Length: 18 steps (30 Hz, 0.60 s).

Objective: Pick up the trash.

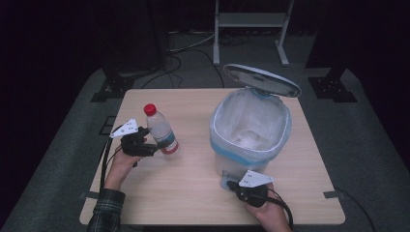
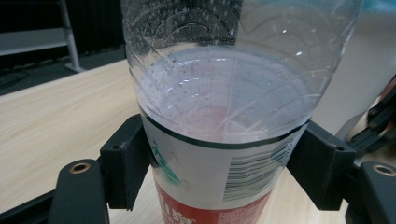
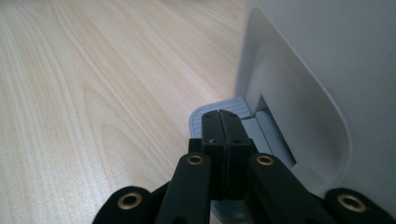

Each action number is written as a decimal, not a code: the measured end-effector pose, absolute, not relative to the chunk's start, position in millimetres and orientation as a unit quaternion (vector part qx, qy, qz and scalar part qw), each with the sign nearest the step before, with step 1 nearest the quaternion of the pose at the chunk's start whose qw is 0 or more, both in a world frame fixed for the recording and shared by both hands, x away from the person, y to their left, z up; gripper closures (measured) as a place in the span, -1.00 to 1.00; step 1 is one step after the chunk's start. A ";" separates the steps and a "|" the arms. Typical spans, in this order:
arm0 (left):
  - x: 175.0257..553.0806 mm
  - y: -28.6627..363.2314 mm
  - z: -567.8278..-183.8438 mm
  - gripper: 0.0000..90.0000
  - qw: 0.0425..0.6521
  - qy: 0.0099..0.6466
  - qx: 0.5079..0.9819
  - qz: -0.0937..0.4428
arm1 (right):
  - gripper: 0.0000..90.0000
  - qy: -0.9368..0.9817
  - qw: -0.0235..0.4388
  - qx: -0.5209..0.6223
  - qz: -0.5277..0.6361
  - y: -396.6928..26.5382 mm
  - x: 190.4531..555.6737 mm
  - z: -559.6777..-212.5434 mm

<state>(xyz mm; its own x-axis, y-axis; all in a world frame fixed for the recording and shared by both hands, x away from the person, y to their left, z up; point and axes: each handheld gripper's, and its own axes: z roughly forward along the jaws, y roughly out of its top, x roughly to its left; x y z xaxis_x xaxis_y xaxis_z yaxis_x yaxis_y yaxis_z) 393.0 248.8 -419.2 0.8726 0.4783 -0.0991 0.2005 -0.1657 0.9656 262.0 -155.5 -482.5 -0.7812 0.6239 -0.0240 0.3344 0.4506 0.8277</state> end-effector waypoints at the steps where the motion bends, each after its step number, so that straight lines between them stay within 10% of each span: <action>1: 391.9 249.4 -417.2 -0.40 0.611 0.225 0.750 0.113 | 0.97 0.835 0.165 0.287 0.439 -155.5 262.0 -482.5; 18: 381.7 240.3 -388.2 -0.40 0.632 0.210 0.739 0.101 | 0.97 0.836 0.164 0.287 0.439 -155.5 262.1 -482.5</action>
<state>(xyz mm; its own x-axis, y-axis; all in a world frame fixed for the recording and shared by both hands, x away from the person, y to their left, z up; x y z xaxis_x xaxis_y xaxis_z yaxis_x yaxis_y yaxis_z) 381.7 240.3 -388.2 0.8913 0.4383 -0.1160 0.1821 -0.1119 0.9769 262.1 -155.5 -482.5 -0.7812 0.6239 -0.0227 0.3355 0.4503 0.8274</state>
